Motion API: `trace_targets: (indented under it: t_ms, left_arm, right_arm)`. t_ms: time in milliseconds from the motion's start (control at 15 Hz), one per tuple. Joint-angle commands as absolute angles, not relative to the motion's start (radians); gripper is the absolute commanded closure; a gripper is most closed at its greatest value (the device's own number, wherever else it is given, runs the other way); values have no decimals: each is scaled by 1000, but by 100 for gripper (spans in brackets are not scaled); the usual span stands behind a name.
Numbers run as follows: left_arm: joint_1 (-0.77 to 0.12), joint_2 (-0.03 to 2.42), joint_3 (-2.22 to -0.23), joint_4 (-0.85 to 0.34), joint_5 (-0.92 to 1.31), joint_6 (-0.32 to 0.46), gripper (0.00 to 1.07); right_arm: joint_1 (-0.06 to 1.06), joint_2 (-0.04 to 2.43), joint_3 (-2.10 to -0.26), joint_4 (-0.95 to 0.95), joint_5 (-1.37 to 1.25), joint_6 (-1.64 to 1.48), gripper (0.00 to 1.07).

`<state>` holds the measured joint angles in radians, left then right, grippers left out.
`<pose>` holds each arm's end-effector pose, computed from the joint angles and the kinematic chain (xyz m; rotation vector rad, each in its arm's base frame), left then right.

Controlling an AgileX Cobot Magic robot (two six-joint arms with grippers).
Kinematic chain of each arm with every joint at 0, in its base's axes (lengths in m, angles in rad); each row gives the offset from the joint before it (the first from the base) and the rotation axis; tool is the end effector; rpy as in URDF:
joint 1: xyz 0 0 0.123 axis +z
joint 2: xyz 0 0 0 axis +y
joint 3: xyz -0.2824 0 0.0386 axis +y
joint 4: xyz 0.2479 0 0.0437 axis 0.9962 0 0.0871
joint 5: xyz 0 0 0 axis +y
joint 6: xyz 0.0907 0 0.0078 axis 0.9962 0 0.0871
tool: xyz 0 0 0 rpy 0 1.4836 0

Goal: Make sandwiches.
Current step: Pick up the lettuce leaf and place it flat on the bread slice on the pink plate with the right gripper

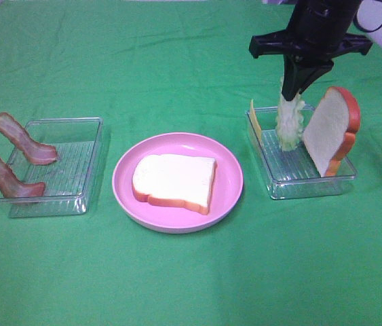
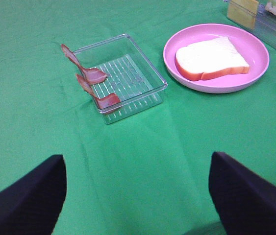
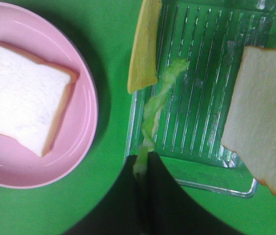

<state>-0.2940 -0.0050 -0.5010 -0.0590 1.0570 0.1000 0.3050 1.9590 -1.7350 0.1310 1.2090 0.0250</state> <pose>-0.0068 -0.0028 0.2778 0.4018 1.9986 -0.1923 0.3919 0.1350 0.2693 -0.3617 2.9089 0.2393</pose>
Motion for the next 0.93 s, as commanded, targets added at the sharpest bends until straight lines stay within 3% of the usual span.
trace_targets:
  t_ms: [67, 333, 533, 667, 733, 933]
  left_arm:
    - [-299, -24, -499, -60, 1046, 95, 30]
    - [-299, -24, -499, -60, 1046, 95, 30]
    - [-299, -24, -499, -60, 1046, 95, 30]
    - [-299, -24, -499, -60, 1046, 95, 30]
    - [-299, -24, -499, -60, 1046, 95, 30]
    - [-299, -24, -499, -60, 1046, 95, 30]
  right_arm:
    - [306, 1884, -1743, 163, 1291, 34, 107]
    - [306, 1839, -1740, 342, 1288, -52, 107]
    - [346, 1842, -1702, 631, 1234, -223, 107]
    - [380, 1845, -1681, 655, 1194, -243, 107]
    - [460, 1867, -1656, 659, 1104, -244, 107]
    - [549, 1936, -1653, 670, 1021, -243, 107]
